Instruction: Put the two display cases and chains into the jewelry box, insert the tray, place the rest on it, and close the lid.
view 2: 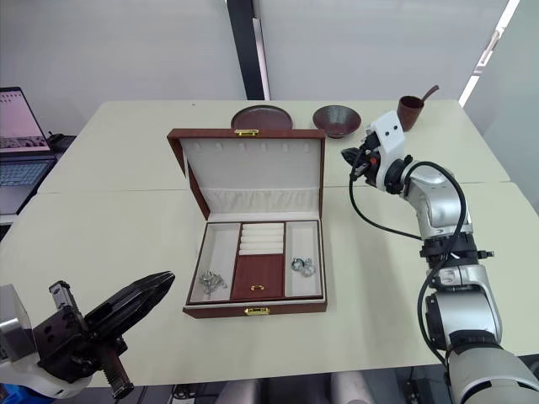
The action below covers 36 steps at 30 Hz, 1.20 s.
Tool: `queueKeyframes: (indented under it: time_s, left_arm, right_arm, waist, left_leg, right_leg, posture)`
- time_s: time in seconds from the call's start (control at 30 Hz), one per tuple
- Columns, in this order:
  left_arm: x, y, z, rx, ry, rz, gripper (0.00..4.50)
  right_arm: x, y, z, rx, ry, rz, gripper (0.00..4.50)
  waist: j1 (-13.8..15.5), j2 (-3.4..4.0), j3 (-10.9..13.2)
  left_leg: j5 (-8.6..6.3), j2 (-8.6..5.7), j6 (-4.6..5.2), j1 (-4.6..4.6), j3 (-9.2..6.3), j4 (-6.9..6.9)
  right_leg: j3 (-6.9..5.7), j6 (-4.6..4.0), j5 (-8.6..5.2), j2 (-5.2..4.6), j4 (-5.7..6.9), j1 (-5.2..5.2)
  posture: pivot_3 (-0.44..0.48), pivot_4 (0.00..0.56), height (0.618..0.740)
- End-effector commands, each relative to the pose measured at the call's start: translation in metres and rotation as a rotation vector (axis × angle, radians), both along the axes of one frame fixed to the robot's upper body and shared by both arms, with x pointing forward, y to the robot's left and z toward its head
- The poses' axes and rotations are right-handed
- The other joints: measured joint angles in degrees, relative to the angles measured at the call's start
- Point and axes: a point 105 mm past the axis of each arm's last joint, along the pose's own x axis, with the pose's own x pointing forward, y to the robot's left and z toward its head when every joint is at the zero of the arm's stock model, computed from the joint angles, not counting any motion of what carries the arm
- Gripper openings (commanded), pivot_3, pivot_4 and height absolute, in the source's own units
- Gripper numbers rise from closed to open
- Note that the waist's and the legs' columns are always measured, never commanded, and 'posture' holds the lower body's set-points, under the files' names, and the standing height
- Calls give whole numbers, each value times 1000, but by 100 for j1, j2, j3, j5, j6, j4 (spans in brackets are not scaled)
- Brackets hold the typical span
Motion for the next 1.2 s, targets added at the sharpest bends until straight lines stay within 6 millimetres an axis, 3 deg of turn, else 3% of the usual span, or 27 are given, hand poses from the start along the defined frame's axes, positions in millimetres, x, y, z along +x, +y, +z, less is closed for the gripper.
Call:
queueKeyframes:
  time_s: [0.03, 0.23, 0.37, 0.6, 0.77, 0.97, 1.2]
  left_arm:
    - [-2, -6, 10, -17, -47, 6, 13]
    - [-4, -2, 12, -2, -54, 23, 13]
    - [-3, 5, 9, 12, -51, 42, 13]
    - [-6, 13, 6, 40, -26, 47, 13]
    - [-9, 22, 1, 60, 21, 50, 13]
    - [-15, 59, 0, 132, 64, 111, 13]
    - [-16, 75, -1, 153, 82, 122, 13]
  right_arm:
    - [-5, 14, 18, 24, -40, 121, 0]
    - [-19, 27, 33, 65, -93, 278, 0]
    - [-32, 24, 40, 76, -144, 354, 0]
    - [-76, 8, 47, 69, -84, 542, 0]
    - [-103, -10, 38, -36, 39, 636, 0]
    - [-115, -15, 42, -75, 80, 667, 0]
    - [-117, -10, 37, -108, 56, 644, 0]
  waist:
    - [0, 1, 0]
    - [-1, 4, 2]
    - [0, 5, 3]
    - [12, 10, 7]
    - [14, 14, 11]
    - [-29, 17, 13]
    - [1, 9, 17]
  left_leg:
    - [0, 0, 0, 0, 2, 0]
    - [0, 1, 0, -1, 3, 0]
    - [0, 1, 0, -1, 4, 0]
    - [0, 0, 0, -2, 5, 0]
    - [-1, 0, 1, -2, 6, 0]
    - [-1, 4, 2, 4, 22, -1]
    - [-1, 2, 1, -2, 27, 0]
  right_leg:
    - [-1, 0, 0, 0, 0, -1]
    - [-2, 0, 0, 1, 1, -2]
    - [-4, 0, 0, 1, 1, -2]
    - [-5, 0, 0, 0, -2, -1]
    - [-8, 0, -1, 1, -5, 1]
    - [-7, -10, -7, 11, -3, -2]
    - [-7, -7, -7, 8, -6, -3]
  posture:
    - [0, 150, 740]
    - [0, 150, 740]
    - [0, 150, 740]
    - [0, 150, 740]
    - [0, 150, 740]
    - [0, 150, 740]
    - [0, 150, 740]
